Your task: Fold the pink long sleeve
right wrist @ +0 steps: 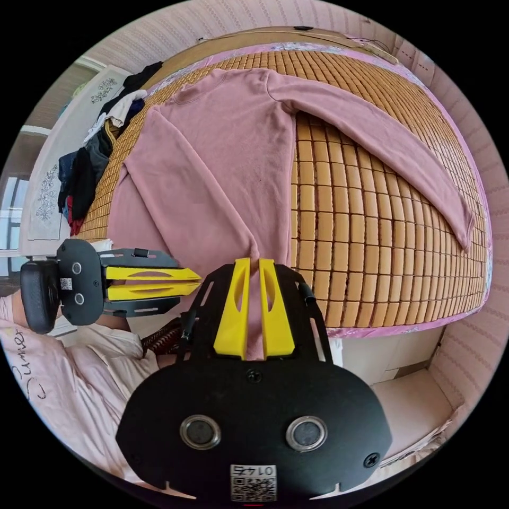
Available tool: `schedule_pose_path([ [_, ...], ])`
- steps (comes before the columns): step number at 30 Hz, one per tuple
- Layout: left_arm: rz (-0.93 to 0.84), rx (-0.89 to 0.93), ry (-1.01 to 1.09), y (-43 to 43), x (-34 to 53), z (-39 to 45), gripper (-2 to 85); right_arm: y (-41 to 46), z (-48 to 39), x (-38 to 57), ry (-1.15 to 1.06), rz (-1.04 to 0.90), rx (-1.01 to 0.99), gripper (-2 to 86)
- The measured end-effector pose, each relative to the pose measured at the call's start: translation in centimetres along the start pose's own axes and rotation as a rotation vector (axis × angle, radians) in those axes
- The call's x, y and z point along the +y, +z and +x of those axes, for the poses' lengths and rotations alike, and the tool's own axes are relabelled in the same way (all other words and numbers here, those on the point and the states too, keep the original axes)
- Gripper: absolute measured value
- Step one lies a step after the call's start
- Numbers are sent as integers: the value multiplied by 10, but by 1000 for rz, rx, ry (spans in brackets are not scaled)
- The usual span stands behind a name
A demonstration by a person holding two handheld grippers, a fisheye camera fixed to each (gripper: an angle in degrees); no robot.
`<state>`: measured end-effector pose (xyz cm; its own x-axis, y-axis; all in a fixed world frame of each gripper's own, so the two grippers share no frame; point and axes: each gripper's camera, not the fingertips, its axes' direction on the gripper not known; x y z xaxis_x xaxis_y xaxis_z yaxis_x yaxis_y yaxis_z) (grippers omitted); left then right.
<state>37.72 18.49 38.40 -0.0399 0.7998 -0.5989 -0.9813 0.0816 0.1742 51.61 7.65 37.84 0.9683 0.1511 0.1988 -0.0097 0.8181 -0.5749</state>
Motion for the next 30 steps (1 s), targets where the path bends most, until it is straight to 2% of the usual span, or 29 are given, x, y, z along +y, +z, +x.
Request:
schedule_pose_path([
  [5,108,83,-97,-41,8,-27,51,-33,43,32,75,149,-88,77],
  [8,154,37,-134,-59,-2,-58,54,-57,102,53,258,315,-94,84],
  [13,121,-137,-108,-61,-59,-108,60,-92,201,76,557,535,176,99],
  [15,106,-175,-106,-57,-84,-120,60,-100,232,79,650,579,217,108],
  [18,85,-252,-103,-43,-127,-133,60,-102,270,77,743,588,221,116],
  [24,29,-303,-134,-1,-199,-151,65,-86,303,69,774,504,239,103],
  [26,-15,-288,-152,16,-205,-157,62,-85,303,74,755,528,240,96],
  [30,12,-280,-142,24,-198,-153,17,-83,301,86,720,565,259,82],
])
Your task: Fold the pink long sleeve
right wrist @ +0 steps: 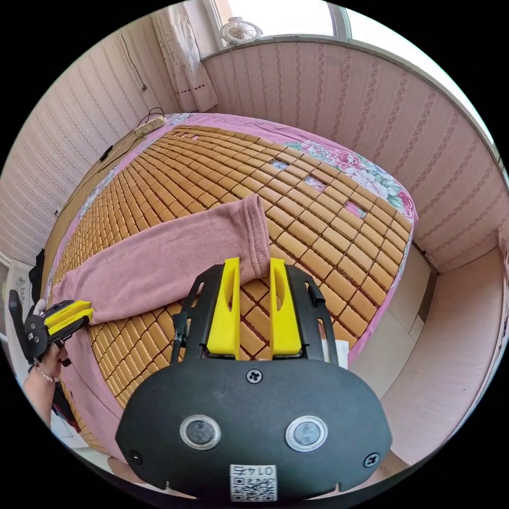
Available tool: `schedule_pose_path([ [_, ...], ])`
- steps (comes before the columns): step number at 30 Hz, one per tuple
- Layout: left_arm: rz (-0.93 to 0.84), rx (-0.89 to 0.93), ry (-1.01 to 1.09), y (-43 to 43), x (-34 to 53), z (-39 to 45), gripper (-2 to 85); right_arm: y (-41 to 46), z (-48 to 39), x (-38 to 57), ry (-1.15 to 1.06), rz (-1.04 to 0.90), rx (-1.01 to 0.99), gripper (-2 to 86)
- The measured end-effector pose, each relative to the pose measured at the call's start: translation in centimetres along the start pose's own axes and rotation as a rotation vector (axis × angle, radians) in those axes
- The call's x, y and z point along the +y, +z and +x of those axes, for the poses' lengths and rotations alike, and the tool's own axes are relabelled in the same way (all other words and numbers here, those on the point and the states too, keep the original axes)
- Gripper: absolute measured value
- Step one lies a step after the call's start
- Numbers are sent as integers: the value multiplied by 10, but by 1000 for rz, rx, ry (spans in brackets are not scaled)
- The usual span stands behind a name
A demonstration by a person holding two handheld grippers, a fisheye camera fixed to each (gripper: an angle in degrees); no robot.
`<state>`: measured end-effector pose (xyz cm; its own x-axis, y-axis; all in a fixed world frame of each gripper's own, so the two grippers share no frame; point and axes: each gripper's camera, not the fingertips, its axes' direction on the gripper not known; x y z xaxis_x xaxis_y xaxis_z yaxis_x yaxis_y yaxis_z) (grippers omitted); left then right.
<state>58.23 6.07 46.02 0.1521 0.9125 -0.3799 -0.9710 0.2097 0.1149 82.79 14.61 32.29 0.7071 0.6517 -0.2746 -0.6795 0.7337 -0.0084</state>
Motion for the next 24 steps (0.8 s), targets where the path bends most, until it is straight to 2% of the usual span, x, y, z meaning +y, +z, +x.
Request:
schedule_pose_path([
  [3,15,-82,56,-1,9,11,-4,-9,2,6,-25,43,-23,64],
  [9,52,-19,-53,-1,31,-16,-7,-59,-3,8,-88,192,-253,41],
  [11,63,22,-118,-3,39,-30,-4,-81,-15,5,-131,234,-325,32],
  [14,164,211,-240,-25,66,-74,10,-122,-52,-2,-255,312,-464,23],
  [16,291,280,-346,-61,116,-116,25,-158,-98,-6,-395,374,-595,18],
  [19,406,262,-428,-115,208,-155,37,-205,-178,7,-621,442,-784,16],
  [21,441,249,-503,-145,274,-172,42,-229,-233,29,-775,454,-912,17],
  [24,432,263,-658,-179,389,-185,51,-250,-327,95,-1054,361,-1108,21],
])
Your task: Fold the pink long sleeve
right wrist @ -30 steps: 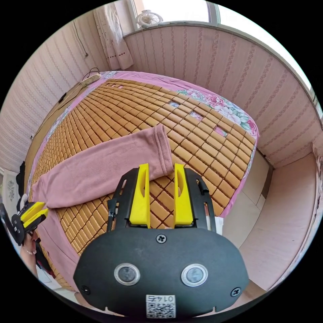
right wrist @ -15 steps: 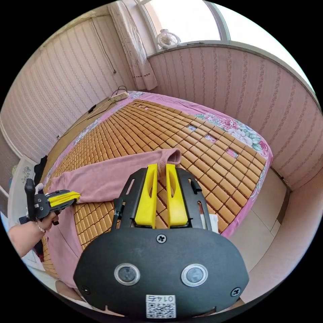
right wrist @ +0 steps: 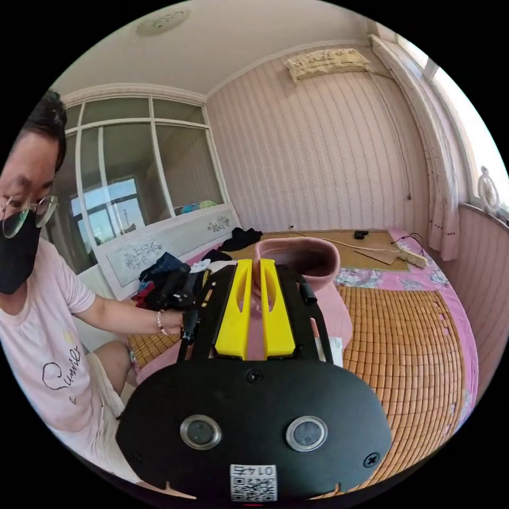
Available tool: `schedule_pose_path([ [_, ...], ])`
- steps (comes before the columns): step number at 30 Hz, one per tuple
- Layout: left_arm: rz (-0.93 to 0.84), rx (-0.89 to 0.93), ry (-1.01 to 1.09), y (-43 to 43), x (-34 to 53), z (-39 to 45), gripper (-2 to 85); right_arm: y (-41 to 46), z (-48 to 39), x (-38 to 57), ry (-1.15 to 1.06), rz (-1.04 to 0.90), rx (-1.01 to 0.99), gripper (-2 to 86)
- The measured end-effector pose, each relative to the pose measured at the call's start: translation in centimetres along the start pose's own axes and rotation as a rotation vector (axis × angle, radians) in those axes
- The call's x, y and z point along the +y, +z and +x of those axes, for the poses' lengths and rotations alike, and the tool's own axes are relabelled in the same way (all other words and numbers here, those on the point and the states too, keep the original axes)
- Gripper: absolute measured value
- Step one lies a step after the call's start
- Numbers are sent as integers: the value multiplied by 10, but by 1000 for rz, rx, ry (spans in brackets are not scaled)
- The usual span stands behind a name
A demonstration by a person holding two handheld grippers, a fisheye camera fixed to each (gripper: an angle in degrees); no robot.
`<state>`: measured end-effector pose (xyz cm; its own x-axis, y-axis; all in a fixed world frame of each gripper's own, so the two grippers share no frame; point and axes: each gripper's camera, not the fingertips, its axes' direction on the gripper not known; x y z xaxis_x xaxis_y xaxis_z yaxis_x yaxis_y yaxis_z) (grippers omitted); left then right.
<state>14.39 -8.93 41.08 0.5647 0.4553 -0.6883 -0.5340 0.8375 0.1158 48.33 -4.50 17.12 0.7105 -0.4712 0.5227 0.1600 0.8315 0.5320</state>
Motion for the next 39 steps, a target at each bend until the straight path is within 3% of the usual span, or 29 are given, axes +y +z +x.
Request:
schedule_pose_path([
  [4,-36,-116,-215,-68,106,-56,59,141,-85,52,-22,-341,-207,38],
  [7,-132,-129,-295,-64,157,-74,67,207,-107,122,83,-665,-192,61],
  [12,-214,-172,-241,-20,159,-72,95,202,-100,151,264,-696,-121,65],
  [18,-248,-204,-246,9,145,-86,107,200,-71,144,284,-715,63,71],
  [21,-355,-210,-100,33,144,-64,106,205,-25,129,296,-713,227,75],
  [24,-479,-342,3,69,150,-59,93,218,37,107,352,-685,375,79],
  [28,-516,-381,107,76,147,-63,63,255,124,96,493,-748,493,75],
  [32,-525,-263,114,72,138,-72,34,277,169,105,525,-880,519,14],
  [33,-509,-159,76,71,138,-80,35,278,175,110,485,-886,484,1],
  [39,-568,166,-60,43,133,-150,62,252,198,94,387,-868,310,3],
])
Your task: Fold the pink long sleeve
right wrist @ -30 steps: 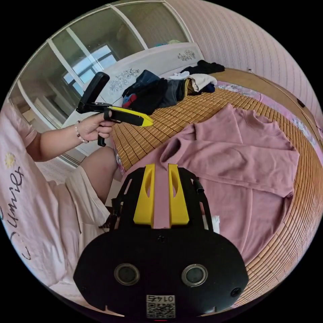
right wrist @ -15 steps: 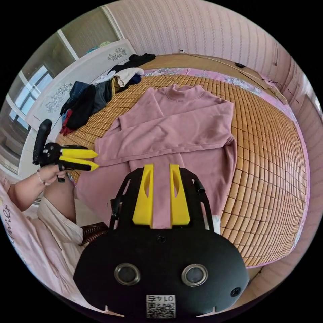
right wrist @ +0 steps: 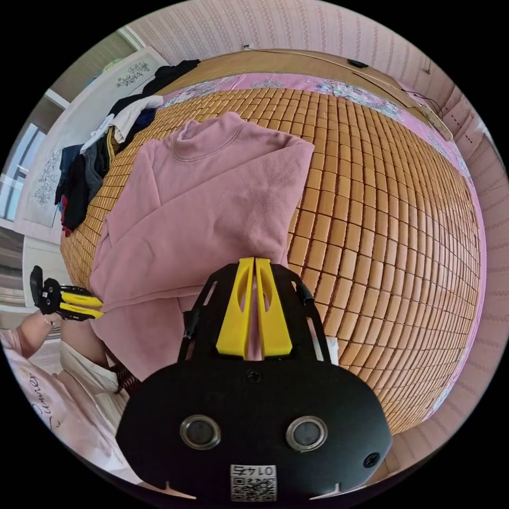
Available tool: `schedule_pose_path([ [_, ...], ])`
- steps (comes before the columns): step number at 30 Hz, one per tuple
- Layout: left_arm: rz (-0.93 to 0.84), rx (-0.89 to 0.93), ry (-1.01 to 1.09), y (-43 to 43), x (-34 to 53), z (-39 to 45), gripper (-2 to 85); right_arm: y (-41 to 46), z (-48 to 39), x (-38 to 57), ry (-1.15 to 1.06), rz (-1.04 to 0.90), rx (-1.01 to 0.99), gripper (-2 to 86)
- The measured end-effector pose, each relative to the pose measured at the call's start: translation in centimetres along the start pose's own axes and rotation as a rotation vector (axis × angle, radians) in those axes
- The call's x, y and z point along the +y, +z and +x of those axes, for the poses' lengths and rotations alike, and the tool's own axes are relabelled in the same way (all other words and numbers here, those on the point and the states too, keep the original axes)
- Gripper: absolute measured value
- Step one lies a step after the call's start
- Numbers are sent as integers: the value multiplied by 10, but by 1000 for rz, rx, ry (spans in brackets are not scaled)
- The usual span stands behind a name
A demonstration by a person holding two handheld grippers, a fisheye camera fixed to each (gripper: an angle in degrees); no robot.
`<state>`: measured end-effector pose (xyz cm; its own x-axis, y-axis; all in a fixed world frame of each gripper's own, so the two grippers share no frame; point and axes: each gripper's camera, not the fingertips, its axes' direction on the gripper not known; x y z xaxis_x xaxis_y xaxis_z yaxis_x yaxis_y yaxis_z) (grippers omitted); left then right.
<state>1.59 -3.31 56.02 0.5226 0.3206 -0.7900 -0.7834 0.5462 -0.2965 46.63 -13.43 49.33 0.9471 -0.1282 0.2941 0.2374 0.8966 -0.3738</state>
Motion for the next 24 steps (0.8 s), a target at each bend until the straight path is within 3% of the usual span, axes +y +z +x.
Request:
schedule_pose_path([
  [4,26,111,67,-59,-4,-24,65,-34,31,-13,8,143,-75,60],
  [5,34,79,75,-67,-9,-30,65,-36,35,-17,10,157,-85,66],
  [7,156,-173,34,-101,-38,-63,67,-31,50,-38,40,170,-73,86],
  [10,337,-243,-85,-128,-83,-119,78,-13,67,-62,127,159,-44,111],
  [14,337,-235,-205,-116,-133,-173,102,7,81,-83,201,145,1,123],
  [20,273,-69,-420,-84,-167,-234,143,25,99,-106,221,64,-68,93],
  [21,229,-138,-432,-85,-170,-236,116,24,100,-108,217,42,-76,75],
  [24,204,-119,-350,-97,-171,-232,44,7,92,-108,120,71,-42,47],
])
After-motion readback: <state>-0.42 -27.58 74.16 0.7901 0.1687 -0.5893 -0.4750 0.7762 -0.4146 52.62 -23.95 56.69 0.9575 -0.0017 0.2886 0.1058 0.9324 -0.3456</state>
